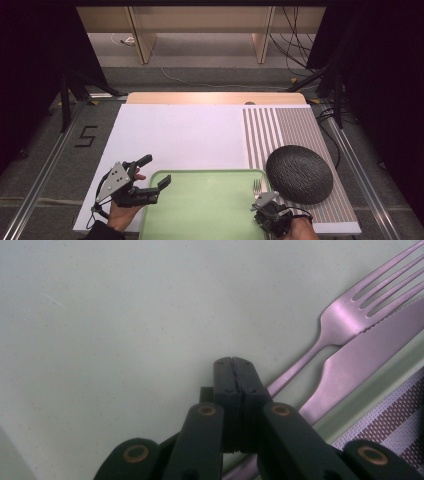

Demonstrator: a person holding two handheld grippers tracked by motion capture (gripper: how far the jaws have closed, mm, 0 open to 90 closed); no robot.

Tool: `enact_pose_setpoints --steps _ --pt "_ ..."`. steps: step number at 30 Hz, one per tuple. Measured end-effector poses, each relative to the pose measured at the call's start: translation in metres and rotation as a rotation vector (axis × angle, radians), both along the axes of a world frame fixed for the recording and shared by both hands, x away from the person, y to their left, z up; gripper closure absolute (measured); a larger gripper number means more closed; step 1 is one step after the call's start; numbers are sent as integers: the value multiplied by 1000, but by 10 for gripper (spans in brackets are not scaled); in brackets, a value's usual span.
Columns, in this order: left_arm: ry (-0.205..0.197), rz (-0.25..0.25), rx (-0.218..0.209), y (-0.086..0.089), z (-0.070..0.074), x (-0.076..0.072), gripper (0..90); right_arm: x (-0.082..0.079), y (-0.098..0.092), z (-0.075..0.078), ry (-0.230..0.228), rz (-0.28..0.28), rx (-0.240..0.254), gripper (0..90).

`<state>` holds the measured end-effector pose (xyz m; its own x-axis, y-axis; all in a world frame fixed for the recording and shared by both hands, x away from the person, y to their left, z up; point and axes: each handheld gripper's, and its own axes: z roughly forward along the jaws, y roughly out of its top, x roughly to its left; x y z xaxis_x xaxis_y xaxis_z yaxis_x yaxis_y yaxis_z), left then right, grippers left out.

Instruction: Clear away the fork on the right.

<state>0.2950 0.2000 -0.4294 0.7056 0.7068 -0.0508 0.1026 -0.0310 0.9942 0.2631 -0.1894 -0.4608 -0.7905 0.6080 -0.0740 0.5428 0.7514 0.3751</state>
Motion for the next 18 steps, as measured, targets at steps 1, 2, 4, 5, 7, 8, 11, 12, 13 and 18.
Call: enact_pose_setpoints --steps 1,2,4,5,7,8,11,12,13,18 --pt "0 0 0 0 0 0 115 0 0 0 4 2 0 886" --pt "0 0 0 0 0 0 115 0 0 0 6 -3 6 876" --pt "0 0 0 0 0 0 116 1 -2 2 1 -4 28 857" --pt "0 0 1 0 0 0 116 1 -4 4 10 -14 61 822" --pt "1 0 1 0 0 0 115 3 -6 8 39 -21 120 780" --pt "1 0 1 0 0 0 115 2 -7 9 50 -21 143 755" --pt "1 0 0 0 0 0 116 4 -9 11 58 -44 178 602" --pt "1 0 1 0 0 0 115 5 -9 12 60 -56 195 580" --pt "0 0 1 0 0 0 116 5 -10 13 61 -64 206 554" --pt "1 0 0 0 0 0 116 7 -12 17 52 -99 243 456"
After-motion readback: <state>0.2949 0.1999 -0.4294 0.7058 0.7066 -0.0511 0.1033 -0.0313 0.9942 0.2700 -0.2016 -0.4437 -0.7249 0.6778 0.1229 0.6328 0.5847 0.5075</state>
